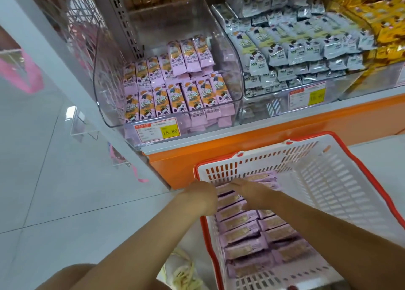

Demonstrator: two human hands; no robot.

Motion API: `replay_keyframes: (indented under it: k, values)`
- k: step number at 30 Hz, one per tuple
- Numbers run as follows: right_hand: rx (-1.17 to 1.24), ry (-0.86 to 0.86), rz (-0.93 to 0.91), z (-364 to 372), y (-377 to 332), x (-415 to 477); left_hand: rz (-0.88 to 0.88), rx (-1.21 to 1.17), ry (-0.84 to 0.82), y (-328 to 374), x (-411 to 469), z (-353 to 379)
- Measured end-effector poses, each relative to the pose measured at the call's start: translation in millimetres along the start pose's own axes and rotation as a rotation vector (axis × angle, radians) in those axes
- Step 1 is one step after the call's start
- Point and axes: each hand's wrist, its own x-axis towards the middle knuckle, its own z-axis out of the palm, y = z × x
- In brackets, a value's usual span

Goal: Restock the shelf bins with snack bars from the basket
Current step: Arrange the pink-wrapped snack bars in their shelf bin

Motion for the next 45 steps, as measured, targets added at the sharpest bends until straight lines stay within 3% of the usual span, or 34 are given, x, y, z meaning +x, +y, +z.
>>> replay_keyframes:
  k: [8, 12, 16, 21, 26, 29, 34, 36, 38, 42, 45]
  values:
    - [-0.074, 0.016, -0.022, 32, 8, 15, 0.038, -0.060, 0.011, -7, 0, -6]
    - [0.108, 0.021, 0.058, 28, 10, 8, 0.055, -0.130, 0.026, -13, -1, -5]
    - [0.731, 0.030, 0.198, -7, -1, -28, 0.071, -0.228, 0.089, -23, -1, -7]
    - [2.095, -0.195, 0.089, -43, -14, -83, 0.192, -0.431, 0.257, -31, -21, -28]
    - [2.401, -0.198, -0.088, -71, -43, -113, 0.358, -0.875, 0.385, -22, -46, -45]
    - [2.365, -0.205, -0.196, -90, -57, -124, 0.417, -1.200, 0.343, -18, -60, -50]
    - [2.293, -0.235, -0.353, -117, -67, -132, 0.396, -1.438, 0.361, -29, -77, -59]
    - [2.209, -0.168, -0.328, -136, -68, -133, 0.367, -1.553, 0.397, -38, -83, -64]
    - [2.071, 0.018, -0.237, -158, -72, -134, 0.338, -1.662, 0.451, -50, -90, -71]
    - [1.207, 0.586, -0.130, -198, -94, -134, 0.324, -1.751, 0.596, -76, -103, -84]
    - [0.426, 0.800, -0.146, -217, -121, -125, 0.297, -1.788, 0.672, -89, -107, -89]
